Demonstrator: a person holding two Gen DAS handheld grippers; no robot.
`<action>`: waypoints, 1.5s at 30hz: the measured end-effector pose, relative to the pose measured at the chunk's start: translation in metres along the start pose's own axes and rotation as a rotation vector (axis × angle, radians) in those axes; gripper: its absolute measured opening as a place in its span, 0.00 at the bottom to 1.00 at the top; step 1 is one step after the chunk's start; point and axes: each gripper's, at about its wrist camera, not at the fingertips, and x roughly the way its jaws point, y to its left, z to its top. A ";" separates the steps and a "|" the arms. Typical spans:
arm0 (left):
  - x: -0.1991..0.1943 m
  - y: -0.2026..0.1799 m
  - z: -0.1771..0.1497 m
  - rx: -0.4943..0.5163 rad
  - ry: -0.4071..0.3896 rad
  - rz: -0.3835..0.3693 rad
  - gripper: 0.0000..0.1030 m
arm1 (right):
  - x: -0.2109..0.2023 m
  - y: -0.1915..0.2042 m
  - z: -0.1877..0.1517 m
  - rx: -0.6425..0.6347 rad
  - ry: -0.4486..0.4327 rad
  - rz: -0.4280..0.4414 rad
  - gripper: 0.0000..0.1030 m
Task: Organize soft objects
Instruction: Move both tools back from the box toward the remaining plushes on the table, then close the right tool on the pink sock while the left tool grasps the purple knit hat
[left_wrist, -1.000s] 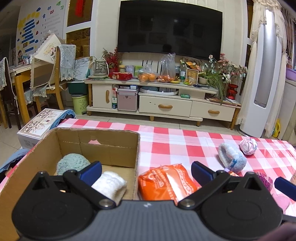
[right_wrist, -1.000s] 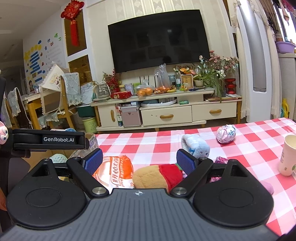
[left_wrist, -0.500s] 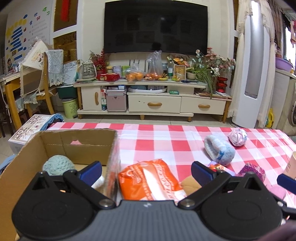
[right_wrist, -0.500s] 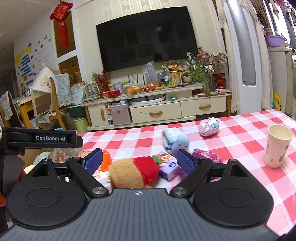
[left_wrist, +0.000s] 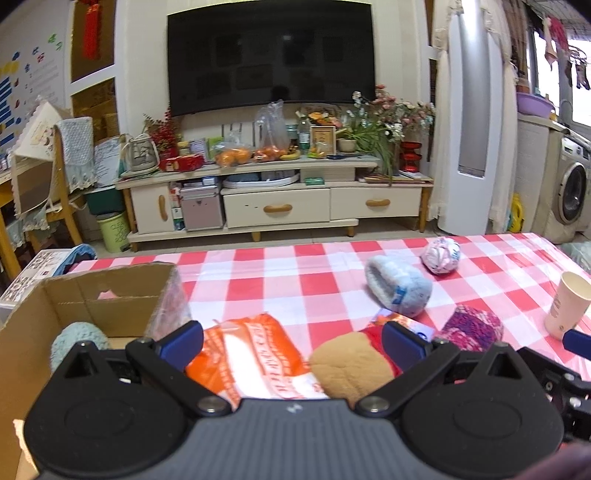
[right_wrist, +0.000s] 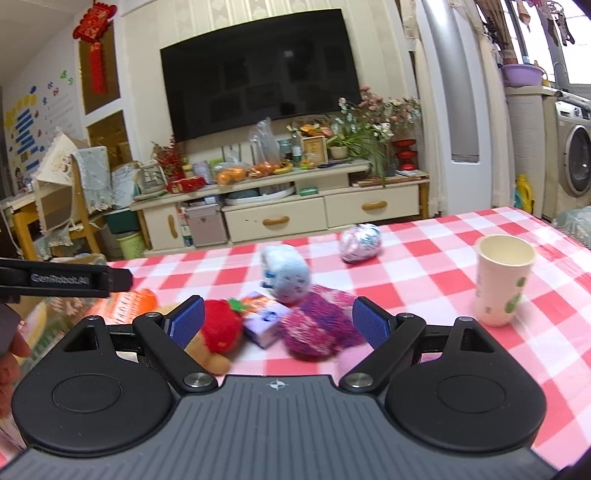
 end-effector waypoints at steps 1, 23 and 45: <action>0.000 -0.003 0.000 0.007 -0.001 -0.004 0.99 | 0.000 -0.003 -0.001 -0.001 0.002 -0.009 1.00; 0.004 -0.062 -0.012 0.095 -0.020 -0.134 0.99 | 0.042 -0.040 -0.015 -0.050 0.210 -0.057 1.00; 0.031 -0.096 -0.019 0.005 0.050 -0.229 0.99 | 0.058 -0.067 -0.014 -0.067 0.276 0.064 1.00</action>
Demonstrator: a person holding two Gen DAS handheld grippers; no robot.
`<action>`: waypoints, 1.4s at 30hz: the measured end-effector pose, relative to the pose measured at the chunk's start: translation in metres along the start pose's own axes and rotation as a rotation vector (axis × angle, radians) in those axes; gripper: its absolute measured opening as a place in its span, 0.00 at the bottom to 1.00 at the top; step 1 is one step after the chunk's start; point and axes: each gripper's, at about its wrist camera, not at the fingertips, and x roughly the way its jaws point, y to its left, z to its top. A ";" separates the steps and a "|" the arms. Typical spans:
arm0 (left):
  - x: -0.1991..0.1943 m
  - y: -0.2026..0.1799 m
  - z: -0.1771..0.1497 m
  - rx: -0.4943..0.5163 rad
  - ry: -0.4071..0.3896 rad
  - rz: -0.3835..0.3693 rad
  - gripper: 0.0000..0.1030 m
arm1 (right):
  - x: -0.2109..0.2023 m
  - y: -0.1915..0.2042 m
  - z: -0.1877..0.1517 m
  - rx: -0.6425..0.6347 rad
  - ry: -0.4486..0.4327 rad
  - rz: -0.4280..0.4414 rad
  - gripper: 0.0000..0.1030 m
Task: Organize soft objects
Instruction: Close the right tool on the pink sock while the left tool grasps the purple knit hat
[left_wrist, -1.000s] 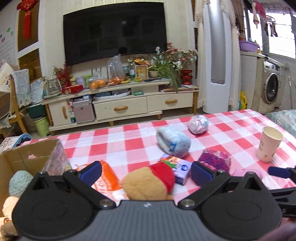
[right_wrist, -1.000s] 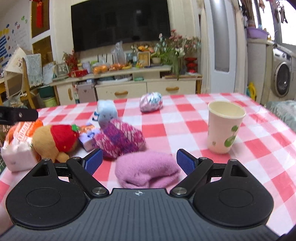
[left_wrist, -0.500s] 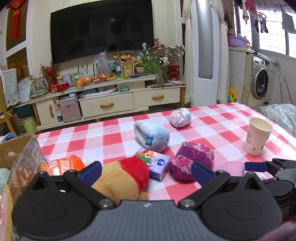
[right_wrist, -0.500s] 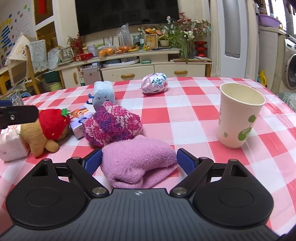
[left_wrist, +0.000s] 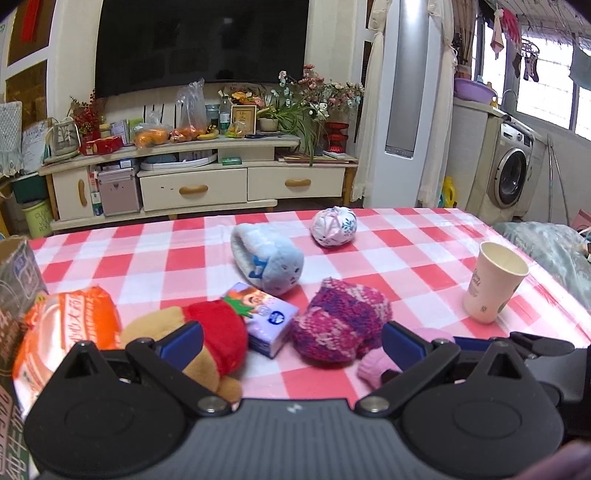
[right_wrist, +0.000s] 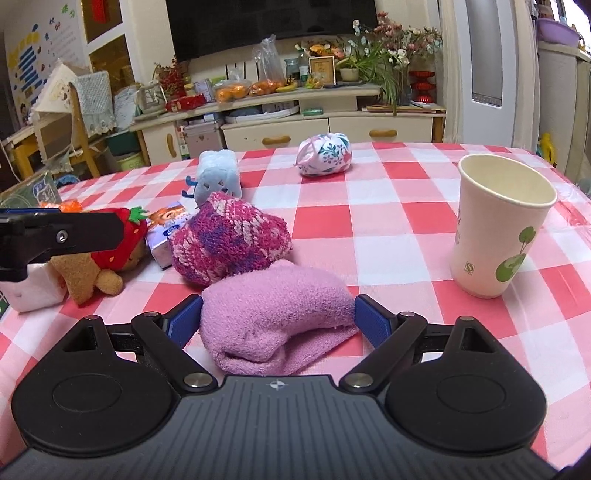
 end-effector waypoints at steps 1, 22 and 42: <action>0.001 -0.002 0.000 0.002 0.000 -0.003 0.99 | 0.000 0.001 0.000 -0.012 0.004 -0.001 1.00; 0.060 -0.041 0.011 0.035 0.060 -0.042 0.99 | -0.015 -0.025 -0.002 -0.042 0.014 -0.077 0.91; 0.074 -0.049 0.011 0.061 0.120 0.017 0.46 | -0.012 -0.032 -0.004 -0.026 0.022 -0.061 1.00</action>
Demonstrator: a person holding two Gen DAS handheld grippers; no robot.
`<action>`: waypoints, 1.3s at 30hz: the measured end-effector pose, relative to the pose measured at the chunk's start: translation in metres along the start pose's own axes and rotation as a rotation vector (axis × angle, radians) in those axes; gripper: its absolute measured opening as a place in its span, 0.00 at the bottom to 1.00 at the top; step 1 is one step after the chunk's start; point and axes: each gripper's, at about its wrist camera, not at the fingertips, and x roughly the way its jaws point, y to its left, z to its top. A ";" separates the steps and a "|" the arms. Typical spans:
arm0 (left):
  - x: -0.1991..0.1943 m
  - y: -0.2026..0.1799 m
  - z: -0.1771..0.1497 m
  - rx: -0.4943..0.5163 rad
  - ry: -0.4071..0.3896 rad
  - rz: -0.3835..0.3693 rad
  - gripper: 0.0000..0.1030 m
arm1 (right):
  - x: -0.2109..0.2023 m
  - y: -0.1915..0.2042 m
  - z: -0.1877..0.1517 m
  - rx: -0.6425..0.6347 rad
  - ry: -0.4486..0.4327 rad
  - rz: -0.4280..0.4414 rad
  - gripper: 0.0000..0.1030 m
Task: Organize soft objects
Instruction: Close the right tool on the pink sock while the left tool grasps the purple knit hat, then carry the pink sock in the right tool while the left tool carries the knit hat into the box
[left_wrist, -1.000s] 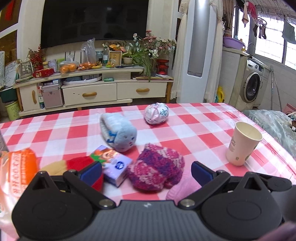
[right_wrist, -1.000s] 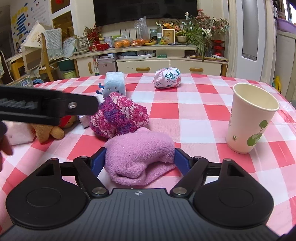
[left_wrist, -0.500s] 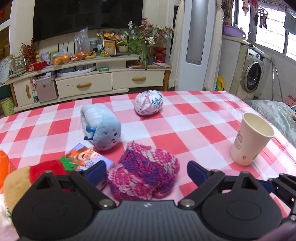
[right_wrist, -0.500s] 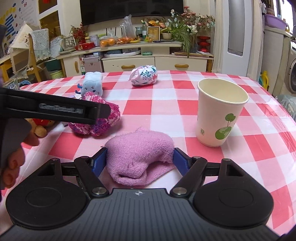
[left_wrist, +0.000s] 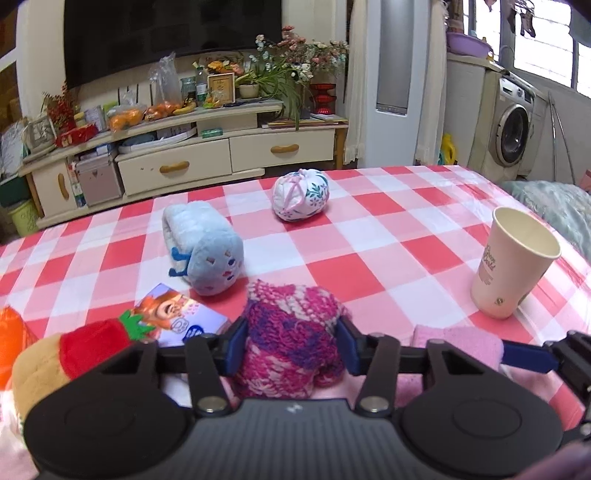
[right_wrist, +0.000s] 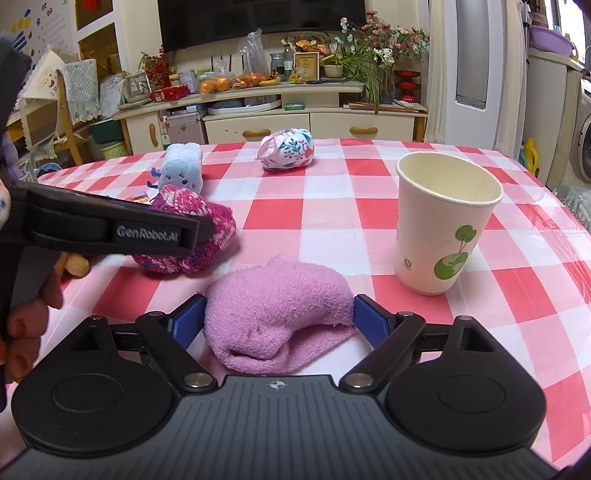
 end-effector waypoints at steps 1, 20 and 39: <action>-0.002 0.001 0.000 -0.008 0.003 -0.003 0.44 | 0.000 0.001 -0.001 -0.008 0.000 -0.001 1.00; -0.056 0.049 -0.027 -0.104 -0.001 -0.020 0.38 | -0.003 0.019 -0.003 -0.096 -0.057 -0.021 0.90; -0.098 0.085 -0.031 -0.137 -0.066 -0.087 0.38 | -0.015 0.047 0.005 -0.040 -0.095 0.027 0.90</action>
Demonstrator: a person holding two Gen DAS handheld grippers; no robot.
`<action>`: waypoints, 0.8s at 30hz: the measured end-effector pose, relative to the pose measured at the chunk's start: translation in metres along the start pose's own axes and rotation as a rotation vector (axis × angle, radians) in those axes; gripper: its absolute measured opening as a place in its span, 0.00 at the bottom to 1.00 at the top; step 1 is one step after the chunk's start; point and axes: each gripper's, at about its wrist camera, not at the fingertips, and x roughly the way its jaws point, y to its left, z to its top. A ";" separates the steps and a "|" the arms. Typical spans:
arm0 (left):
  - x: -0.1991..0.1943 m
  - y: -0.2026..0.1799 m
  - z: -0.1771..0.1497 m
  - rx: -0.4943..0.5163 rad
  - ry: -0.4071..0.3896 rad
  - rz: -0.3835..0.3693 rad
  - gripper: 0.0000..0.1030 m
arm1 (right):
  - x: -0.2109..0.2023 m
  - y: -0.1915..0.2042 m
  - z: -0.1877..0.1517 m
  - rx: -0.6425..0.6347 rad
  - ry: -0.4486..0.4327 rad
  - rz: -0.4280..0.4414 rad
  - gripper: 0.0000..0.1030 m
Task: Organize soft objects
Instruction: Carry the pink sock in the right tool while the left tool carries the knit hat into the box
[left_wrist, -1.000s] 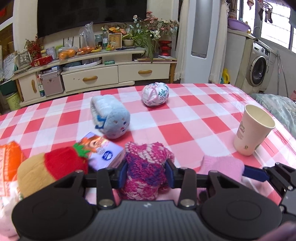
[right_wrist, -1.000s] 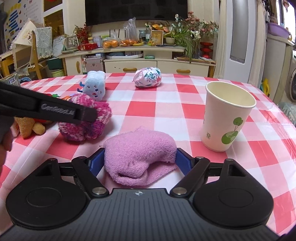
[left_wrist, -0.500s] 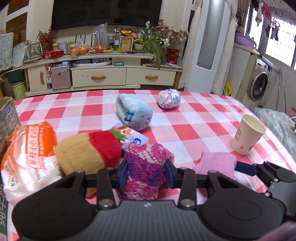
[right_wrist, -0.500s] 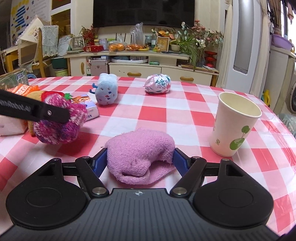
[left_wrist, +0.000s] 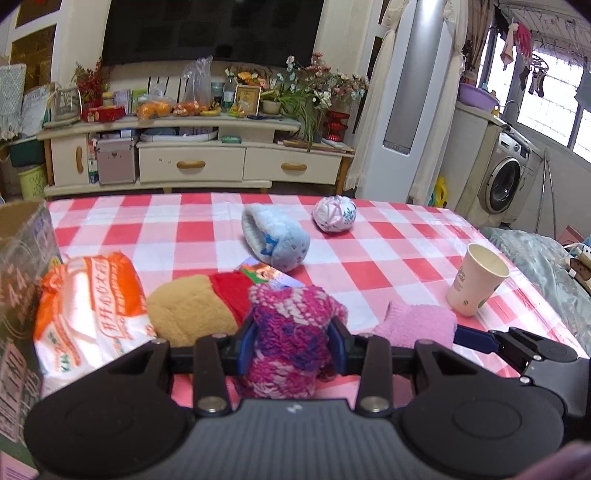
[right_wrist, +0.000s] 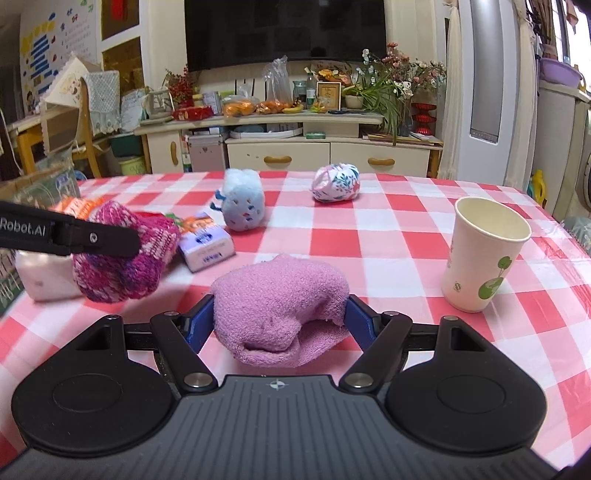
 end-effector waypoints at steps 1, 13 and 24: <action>-0.003 0.002 0.001 -0.002 -0.007 -0.001 0.38 | 0.000 0.002 0.001 0.009 -0.002 0.003 0.90; -0.042 0.036 0.017 -0.052 -0.104 0.005 0.38 | -0.017 0.040 0.015 0.024 -0.039 0.087 0.90; -0.082 0.080 0.028 -0.126 -0.196 0.050 0.39 | -0.048 0.101 0.030 -0.045 -0.089 0.191 0.90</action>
